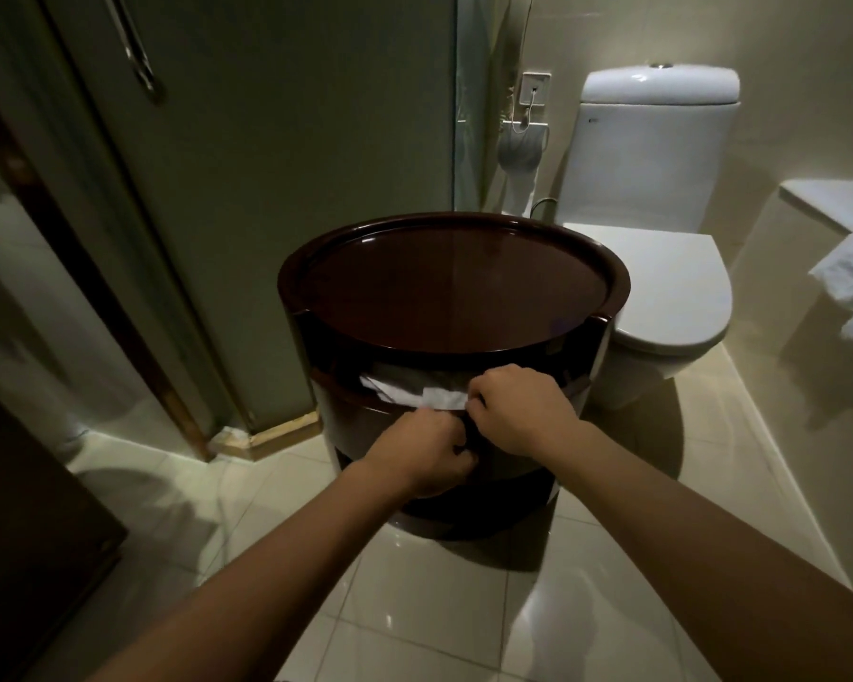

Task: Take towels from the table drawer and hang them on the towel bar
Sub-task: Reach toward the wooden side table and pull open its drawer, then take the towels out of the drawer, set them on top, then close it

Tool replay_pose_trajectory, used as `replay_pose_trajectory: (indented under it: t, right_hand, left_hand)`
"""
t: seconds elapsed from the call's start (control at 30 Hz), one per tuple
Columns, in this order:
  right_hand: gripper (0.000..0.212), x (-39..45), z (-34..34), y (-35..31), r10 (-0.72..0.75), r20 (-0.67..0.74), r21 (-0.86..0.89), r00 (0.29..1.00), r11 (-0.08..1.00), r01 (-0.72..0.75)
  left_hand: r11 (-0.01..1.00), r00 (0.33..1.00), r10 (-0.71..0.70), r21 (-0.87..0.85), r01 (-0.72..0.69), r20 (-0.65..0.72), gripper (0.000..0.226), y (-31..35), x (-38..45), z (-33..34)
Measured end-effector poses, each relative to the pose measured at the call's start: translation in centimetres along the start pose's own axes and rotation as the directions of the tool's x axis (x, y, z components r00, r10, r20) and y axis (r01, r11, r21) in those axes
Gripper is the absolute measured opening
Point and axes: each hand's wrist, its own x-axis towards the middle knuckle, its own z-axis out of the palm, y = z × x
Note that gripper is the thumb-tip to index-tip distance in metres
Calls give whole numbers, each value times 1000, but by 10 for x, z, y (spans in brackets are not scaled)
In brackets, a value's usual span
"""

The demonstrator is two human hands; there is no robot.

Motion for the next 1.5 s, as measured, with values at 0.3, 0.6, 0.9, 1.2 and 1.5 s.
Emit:
replay_pose_trajectory:
  t: [0.3,0.6,0.9,1.2,1.5]
  right_hand:
    - [15,-8,-11,-18,-28,346,39,938,999,15]
    - [20,-37,-14,-50,-145,782,249,606,964,-90]
    - [112,3,17,-1,41,425,-241,904,968,69]
    - [109,26,58,6,51,539,-62,841,998,-21]
    - [44,4,34,-12,-34,434,104,900,994,-13]
  left_hand:
    - [965,988,-18,257,58,-156,30,-23,27,-32]
    - [948,975,-23,314,-49,223,119,-44,41,1]
    - [943,884,-127,332,-34,451,132,-57,42,26]
    - [987,958,71,117,-107,278,51,-58,30,33]
    - [991,961,83,79,-108,263,50,-48,20,4]
